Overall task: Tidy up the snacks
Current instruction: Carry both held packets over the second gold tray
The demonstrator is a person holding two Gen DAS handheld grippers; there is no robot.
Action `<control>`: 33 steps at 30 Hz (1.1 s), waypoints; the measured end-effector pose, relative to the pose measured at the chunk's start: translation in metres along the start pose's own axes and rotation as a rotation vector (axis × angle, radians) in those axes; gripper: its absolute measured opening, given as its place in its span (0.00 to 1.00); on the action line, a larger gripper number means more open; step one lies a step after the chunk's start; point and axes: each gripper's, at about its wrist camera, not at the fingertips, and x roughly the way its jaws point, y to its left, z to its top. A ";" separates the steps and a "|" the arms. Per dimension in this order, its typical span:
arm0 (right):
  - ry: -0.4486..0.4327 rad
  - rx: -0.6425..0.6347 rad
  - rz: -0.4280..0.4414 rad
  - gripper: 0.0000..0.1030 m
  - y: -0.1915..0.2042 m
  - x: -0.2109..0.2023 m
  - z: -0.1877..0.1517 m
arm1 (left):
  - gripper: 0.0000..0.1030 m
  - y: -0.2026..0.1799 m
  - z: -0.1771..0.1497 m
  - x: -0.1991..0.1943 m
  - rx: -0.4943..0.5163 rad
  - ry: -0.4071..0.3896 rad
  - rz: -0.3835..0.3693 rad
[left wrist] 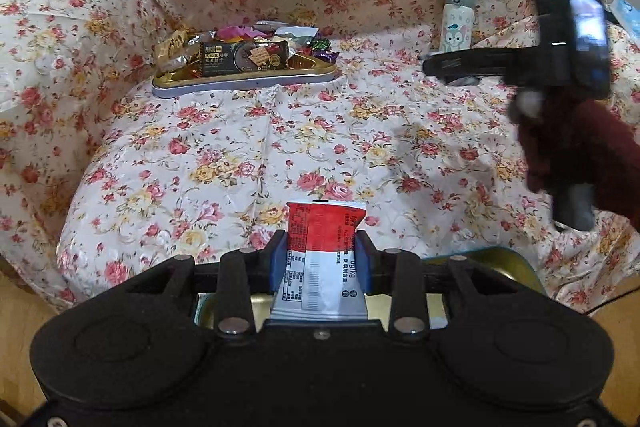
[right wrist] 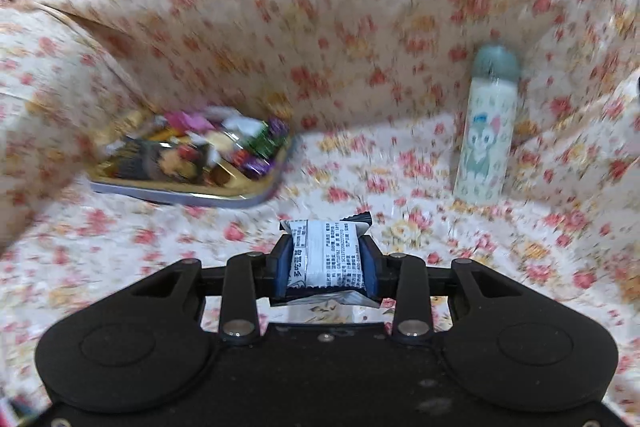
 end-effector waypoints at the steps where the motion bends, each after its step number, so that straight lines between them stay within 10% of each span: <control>1: -0.012 -0.002 0.015 0.35 0.001 -0.014 0.000 | 0.42 0.000 -0.002 -0.004 -0.007 -0.001 -0.006; 16: -0.088 0.077 0.244 0.36 0.010 -0.188 -0.055 | 0.42 -0.013 -0.037 -0.044 -0.054 0.077 -0.069; 33: 0.198 0.118 0.200 0.36 0.014 -0.181 -0.137 | 0.42 -0.022 -0.030 0.011 -0.061 0.191 -0.077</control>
